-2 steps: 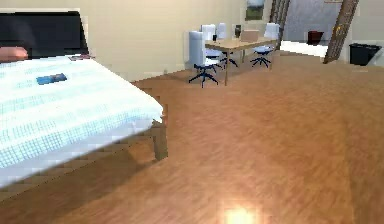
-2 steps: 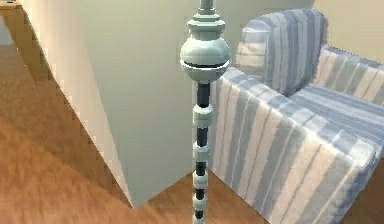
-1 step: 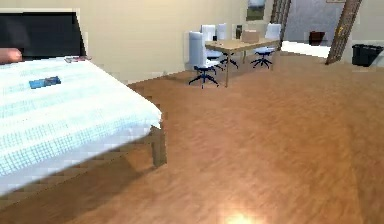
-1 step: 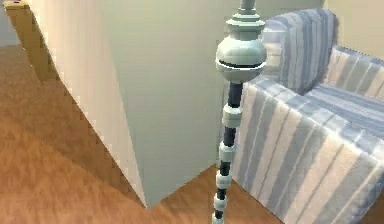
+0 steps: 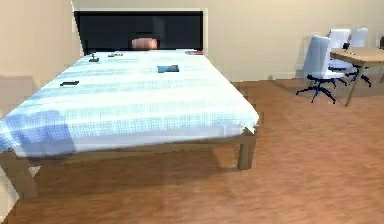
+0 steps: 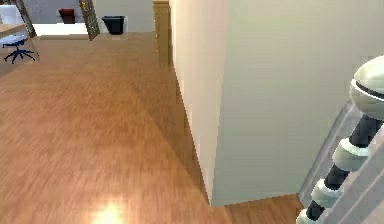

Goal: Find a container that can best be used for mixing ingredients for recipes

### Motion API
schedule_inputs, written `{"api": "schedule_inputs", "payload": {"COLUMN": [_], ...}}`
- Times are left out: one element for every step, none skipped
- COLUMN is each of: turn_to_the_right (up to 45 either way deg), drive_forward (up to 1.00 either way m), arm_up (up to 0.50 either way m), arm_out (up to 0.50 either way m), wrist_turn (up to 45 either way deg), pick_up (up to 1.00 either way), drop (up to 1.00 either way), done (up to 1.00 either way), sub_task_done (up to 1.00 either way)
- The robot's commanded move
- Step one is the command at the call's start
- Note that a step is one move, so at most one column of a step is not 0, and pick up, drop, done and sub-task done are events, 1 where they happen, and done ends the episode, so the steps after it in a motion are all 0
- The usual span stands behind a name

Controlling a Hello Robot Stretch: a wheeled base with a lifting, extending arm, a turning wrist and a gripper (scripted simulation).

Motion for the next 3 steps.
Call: {"api": "schedule_inputs", "payload": {"turn_to_the_right": [0.0, 45.0, 18.0], "drive_forward": [0.35, 0.0, 0.0], "arm_up": [0.0, 0.0, 0.0], "arm_out": [0.0, 0.0, 0.0], "wrist_turn": [0.0, 0.0, 0.0], "pick_up": [0.0, 0.0, 0.0], "drop": [0.0, 0.0, 0.0], "done": [0.0, 0.0, 0.0], "sub_task_done": [0.0, 0.0, 0.0]}}
